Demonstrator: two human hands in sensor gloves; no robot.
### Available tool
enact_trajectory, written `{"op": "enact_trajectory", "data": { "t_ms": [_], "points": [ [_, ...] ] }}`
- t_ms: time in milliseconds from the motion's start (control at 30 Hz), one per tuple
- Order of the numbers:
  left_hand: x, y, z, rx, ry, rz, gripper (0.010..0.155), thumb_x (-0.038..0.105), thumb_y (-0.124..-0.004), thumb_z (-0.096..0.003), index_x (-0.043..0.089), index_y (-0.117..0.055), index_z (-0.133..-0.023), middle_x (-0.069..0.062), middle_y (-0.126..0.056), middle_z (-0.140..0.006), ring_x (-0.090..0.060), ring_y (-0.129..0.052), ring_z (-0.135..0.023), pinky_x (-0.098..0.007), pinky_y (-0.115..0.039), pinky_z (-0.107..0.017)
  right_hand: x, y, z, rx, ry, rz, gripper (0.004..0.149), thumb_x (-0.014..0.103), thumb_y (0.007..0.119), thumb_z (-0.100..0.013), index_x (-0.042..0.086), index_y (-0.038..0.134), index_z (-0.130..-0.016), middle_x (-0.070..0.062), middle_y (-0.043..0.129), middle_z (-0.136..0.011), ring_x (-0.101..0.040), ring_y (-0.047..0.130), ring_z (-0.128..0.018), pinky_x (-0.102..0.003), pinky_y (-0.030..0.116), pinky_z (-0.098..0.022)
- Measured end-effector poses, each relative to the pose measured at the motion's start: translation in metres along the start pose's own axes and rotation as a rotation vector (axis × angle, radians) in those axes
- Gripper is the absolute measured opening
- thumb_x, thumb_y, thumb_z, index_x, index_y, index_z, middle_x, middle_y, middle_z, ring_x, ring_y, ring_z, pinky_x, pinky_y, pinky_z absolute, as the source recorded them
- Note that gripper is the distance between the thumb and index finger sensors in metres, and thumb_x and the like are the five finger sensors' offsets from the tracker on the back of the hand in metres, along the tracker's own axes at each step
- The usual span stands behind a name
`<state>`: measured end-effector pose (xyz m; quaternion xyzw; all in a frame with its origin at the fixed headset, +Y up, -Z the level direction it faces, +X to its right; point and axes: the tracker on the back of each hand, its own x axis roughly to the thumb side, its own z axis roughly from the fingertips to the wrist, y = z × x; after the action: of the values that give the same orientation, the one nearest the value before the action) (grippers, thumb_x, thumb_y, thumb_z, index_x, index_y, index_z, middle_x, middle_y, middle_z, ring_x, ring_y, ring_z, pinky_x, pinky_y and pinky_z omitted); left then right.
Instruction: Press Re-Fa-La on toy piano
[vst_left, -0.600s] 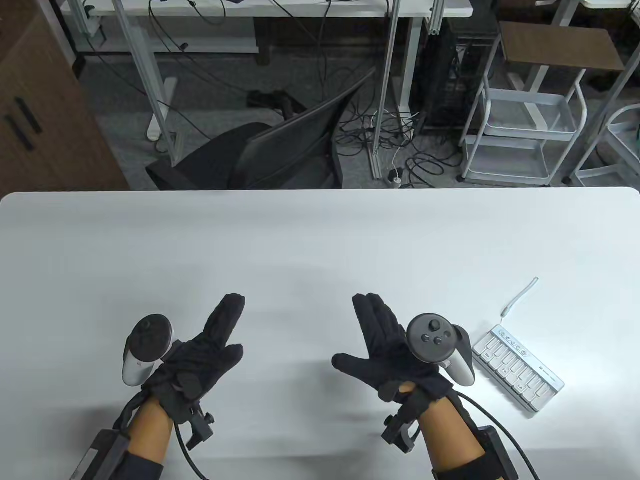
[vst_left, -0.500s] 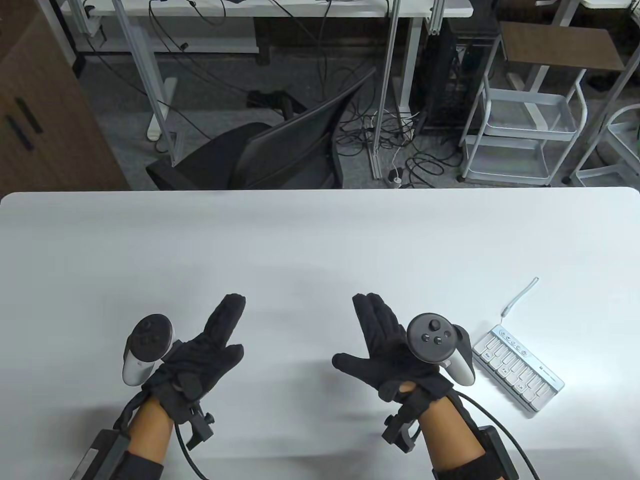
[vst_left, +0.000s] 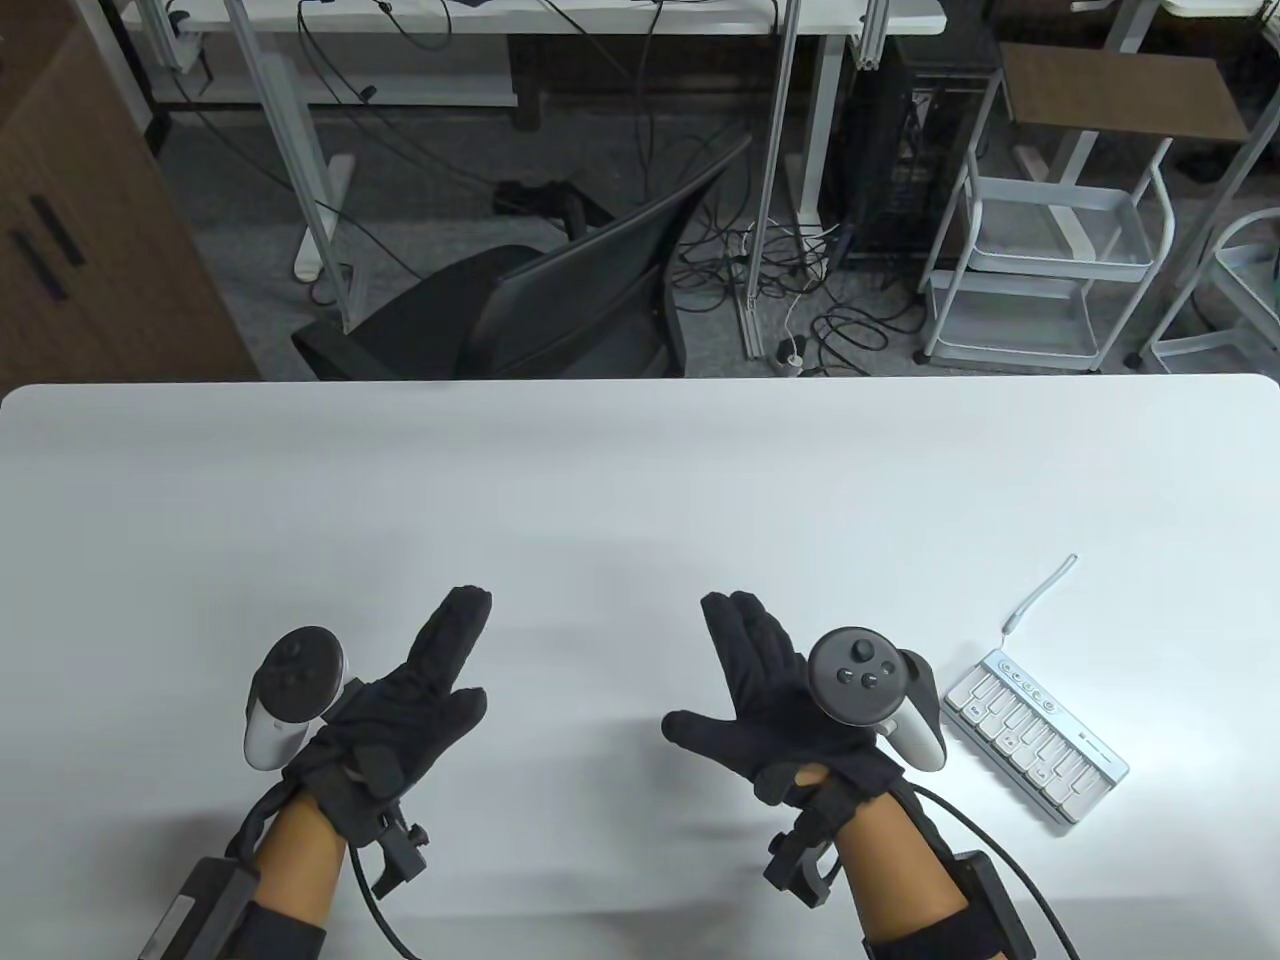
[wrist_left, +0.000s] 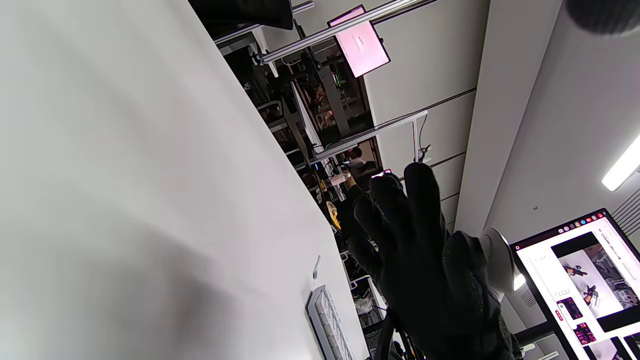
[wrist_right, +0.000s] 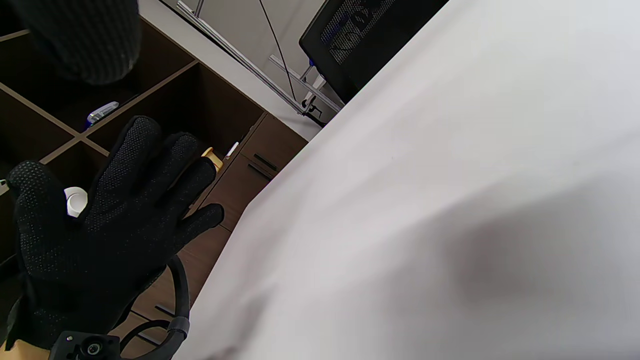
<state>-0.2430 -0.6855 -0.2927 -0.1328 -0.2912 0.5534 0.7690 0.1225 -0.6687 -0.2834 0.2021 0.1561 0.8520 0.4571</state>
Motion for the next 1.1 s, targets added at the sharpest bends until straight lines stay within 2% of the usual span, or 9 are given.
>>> {"op": "enact_trajectory", "data": {
  "t_ms": [233,333,400,467,600,733,867,1100],
  "points": [
    [0.000,0.000,0.000,-0.004,0.003,-0.002,0.093,0.082,-0.064,-0.0474,0.036,-0.017,-0.114,-0.003,-0.001,-0.117,-0.040,0.003,-0.110,-0.071,-0.008,-0.063,0.005,-0.010,-0.001,-0.035,0.013,0.022,0.101,0.067,0.087,-0.044,0.037,0.014,-0.106,-0.006,0.005,-0.113,-0.045,0.009,-0.108,-0.070,0.014,-0.067],
    [0.000,-0.001,0.000,-0.004,0.003,-0.003,0.093,0.082,-0.064,-0.0474,0.036,-0.018,-0.114,-0.003,-0.002,-0.117,-0.040,0.003,-0.110,-0.071,-0.008,-0.063,0.010,-0.033,-0.002,-0.091,0.069,0.114,0.100,0.063,0.091,-0.043,0.035,0.020,-0.108,-0.007,0.012,-0.114,-0.045,0.016,-0.109,-0.070,0.018,-0.068],
    [0.001,-0.001,0.000,-0.003,0.000,-0.007,0.093,0.082,-0.064,-0.0473,0.036,-0.018,-0.114,-0.003,-0.002,-0.118,-0.040,0.003,-0.110,-0.071,-0.008,-0.063,0.006,-0.053,-0.001,-0.156,0.152,0.207,0.098,0.059,0.093,-0.042,0.032,0.026,-0.109,-0.008,0.019,-0.114,-0.046,0.022,-0.109,-0.070,0.021,-0.069],
    [0.002,-0.002,0.000,-0.006,-0.002,-0.008,0.093,0.082,-0.064,-0.0473,0.036,-0.018,-0.114,-0.003,-0.002,-0.118,-0.040,0.003,-0.110,-0.071,-0.008,-0.063,-0.001,-0.072,0.000,-0.168,0.233,0.289,0.098,0.058,0.095,-0.041,0.032,0.029,-0.109,-0.008,0.023,-0.114,-0.045,0.025,-0.109,-0.071,0.022,-0.069],
    [0.002,-0.001,0.000,-0.005,-0.006,-0.009,0.093,0.082,-0.064,-0.0474,0.036,-0.018,-0.114,-0.003,-0.002,-0.118,-0.040,0.003,-0.110,-0.071,-0.008,-0.063,-0.033,-0.115,0.011,-0.206,0.451,0.390,0.099,0.056,0.097,-0.040,0.030,0.030,-0.109,-0.008,0.025,-0.114,-0.046,0.027,-0.109,-0.071,0.023,-0.069],
    [0.001,-0.002,-0.001,-0.004,-0.006,-0.009,0.093,0.082,-0.064,-0.0474,0.036,-0.018,-0.114,-0.003,-0.002,-0.118,-0.040,0.003,-0.110,-0.071,-0.008,-0.063,-0.072,-0.139,0.030,-0.212,0.633,0.359,0.100,0.055,0.098,-0.041,0.031,0.028,-0.109,-0.008,0.022,-0.114,-0.047,0.025,-0.109,-0.071,0.021,-0.069],
    [0.001,-0.002,0.000,-0.003,-0.001,-0.009,0.093,0.082,-0.064,-0.0473,0.036,-0.018,-0.114,-0.003,-0.002,-0.118,-0.040,0.003,-0.110,-0.071,-0.008,-0.063,-0.109,-0.150,0.050,-0.236,0.759,0.343,0.102,0.054,0.099,-0.040,0.031,0.028,-0.109,-0.008,0.021,-0.114,-0.047,0.024,-0.109,-0.072,0.021,-0.068],
    [0.001,-0.003,0.000,-0.005,0.005,-0.009,0.093,0.081,-0.064,-0.0474,0.036,-0.018,-0.114,-0.003,-0.002,-0.118,-0.040,0.003,-0.110,-0.071,-0.008,-0.063,-0.163,-0.144,0.079,-0.188,0.972,0.314,0.107,0.053,0.100,-0.039,0.030,0.023,-0.109,-0.008,0.018,-0.114,-0.048,0.023,-0.109,-0.072,0.021,-0.068]
  ]
}}
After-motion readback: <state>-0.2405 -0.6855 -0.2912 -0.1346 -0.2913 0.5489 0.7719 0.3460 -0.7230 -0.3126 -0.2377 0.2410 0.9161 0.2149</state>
